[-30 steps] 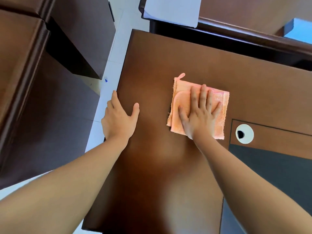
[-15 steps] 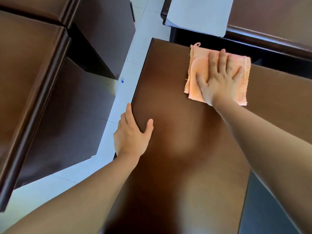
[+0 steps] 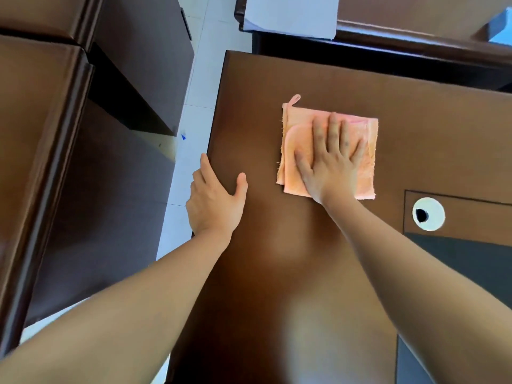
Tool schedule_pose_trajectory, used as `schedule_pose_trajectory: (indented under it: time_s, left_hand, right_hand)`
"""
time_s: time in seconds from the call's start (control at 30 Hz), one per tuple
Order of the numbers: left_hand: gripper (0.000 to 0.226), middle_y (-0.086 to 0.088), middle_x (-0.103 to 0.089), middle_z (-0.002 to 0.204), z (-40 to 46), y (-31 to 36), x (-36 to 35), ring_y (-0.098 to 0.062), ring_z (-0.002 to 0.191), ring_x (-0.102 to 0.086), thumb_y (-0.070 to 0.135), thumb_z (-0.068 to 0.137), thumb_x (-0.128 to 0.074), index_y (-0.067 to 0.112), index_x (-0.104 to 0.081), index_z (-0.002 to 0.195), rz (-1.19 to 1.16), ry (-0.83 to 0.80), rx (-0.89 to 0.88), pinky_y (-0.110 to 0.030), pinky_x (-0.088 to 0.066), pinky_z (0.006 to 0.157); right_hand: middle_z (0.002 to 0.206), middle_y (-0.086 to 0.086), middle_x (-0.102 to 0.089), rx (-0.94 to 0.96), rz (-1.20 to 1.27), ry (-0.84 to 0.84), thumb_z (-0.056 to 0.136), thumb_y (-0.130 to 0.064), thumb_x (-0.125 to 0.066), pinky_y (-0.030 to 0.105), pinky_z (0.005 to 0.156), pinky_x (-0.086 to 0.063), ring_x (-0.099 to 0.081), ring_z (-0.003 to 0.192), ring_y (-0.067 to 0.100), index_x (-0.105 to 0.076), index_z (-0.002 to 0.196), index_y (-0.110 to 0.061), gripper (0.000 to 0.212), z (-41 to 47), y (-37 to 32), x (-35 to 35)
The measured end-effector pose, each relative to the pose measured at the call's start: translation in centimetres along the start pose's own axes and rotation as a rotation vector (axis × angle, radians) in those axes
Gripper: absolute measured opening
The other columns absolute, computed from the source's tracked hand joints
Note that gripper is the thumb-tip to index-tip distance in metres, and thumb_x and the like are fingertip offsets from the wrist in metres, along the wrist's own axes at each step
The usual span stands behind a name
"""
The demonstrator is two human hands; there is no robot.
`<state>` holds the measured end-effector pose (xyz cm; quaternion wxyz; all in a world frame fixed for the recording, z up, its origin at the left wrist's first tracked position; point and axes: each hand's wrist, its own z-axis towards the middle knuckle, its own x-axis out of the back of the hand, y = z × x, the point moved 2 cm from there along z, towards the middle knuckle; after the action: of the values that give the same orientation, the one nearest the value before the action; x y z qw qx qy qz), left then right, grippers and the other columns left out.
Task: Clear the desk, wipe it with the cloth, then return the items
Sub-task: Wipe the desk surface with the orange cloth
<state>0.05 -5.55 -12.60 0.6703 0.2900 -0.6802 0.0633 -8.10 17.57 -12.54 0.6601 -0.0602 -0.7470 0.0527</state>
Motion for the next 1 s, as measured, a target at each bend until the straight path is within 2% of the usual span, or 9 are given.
schedule_pose_trajectory:
  time_s: [0.2,0.33,0.47,0.53,0.6,0.77,1.0]
  left_hand:
    - [0.088,-0.012,-0.057,0.142,0.0,-0.5,-0.2,-0.032,0.119,-0.065,0.074,0.095,-0.038,0.016,-0.026,0.160,-0.036,-0.006,-0.044,-0.046,-0.058,0.085]
    - [0.089,-0.013,-0.055,0.146,0.2,-0.8,-0.1,-0.034,0.122,-0.063,0.072,0.098,-0.041,0.014,-0.023,0.163,-0.094,-0.047,-0.074,-0.047,-0.055,0.092]
    - [0.088,-0.013,-0.047,0.155,-0.2,-2.6,0.6,-0.037,0.129,-0.060,0.067,0.102,-0.040,0.016,-0.011,0.167,-0.115,-0.138,-0.162,-0.049,-0.053,0.098]
    - [0.085,-0.012,-0.045,0.158,-1.7,-4.3,0.7,-0.038,0.128,-0.061,0.067,0.105,-0.034,0.019,-0.006,0.168,-0.091,-0.167,-0.221,-0.050,-0.055,0.095]
    - [0.080,-0.011,-0.045,0.158,-3.8,-6.4,0.7,-0.038,0.128,-0.061,0.066,0.106,-0.030,0.019,-0.010,0.168,-0.098,-0.180,-0.220,-0.048,-0.056,0.094]
    - [0.066,-0.010,-0.052,0.154,-6.5,-9.3,0.8,-0.036,0.135,-0.057,0.060,0.109,-0.029,0.014,-0.034,0.156,-0.263,-0.271,-0.118,-0.049,-0.051,0.102]
    - [0.062,-0.010,-0.055,0.148,-5.3,-10.0,0.4,-0.036,0.134,-0.053,0.058,0.110,-0.023,0.012,-0.039,0.148,-0.428,-0.454,-0.038,-0.053,-0.044,0.111]
  right_hand:
    - [0.179,0.004,-0.003,-0.098,0.006,0.026,0.103,-0.068,-0.022,0.065,0.128,0.001,0.004,0.165,0.025,-0.007,0.170,-0.029,0.078,-11.7,-1.9,-1.6]
    - [0.179,0.004,-0.002,-0.153,-0.032,0.029,0.103,-0.068,-0.019,0.064,0.128,0.000,0.004,0.165,0.025,-0.007,0.170,-0.029,0.079,-19.6,-3.6,-2.9]
    - [0.178,0.007,-0.006,-0.193,-0.048,0.048,0.104,-0.067,-0.022,0.066,0.127,-0.003,0.001,0.165,0.027,-0.008,0.171,-0.027,0.079,-26.5,-5.4,-4.3]
    - [0.178,0.007,-0.006,-0.218,-0.056,0.057,0.104,-0.068,-0.022,0.066,0.127,-0.004,0.000,0.165,0.028,-0.008,0.171,-0.027,0.079,-29.4,-6.4,-5.0]
    - [0.178,0.008,-0.007,-0.239,-0.060,0.058,0.105,-0.068,-0.021,0.067,0.127,-0.005,-0.001,0.165,0.029,-0.007,0.171,-0.026,0.079,-32.0,-7.5,-5.6]
    - [0.178,0.008,-0.006,-0.276,-0.062,0.073,0.105,-0.067,-0.022,0.068,0.127,-0.006,-0.003,0.165,0.031,-0.007,0.171,-0.025,0.080,-36.4,-10.6,-6.7]
    - [0.179,0.006,-0.001,-0.232,-0.063,0.082,0.102,-0.068,-0.028,0.071,0.125,-0.008,-0.004,0.165,0.031,-0.009,0.171,-0.026,0.083,-35.8,-11.0,-6.9]
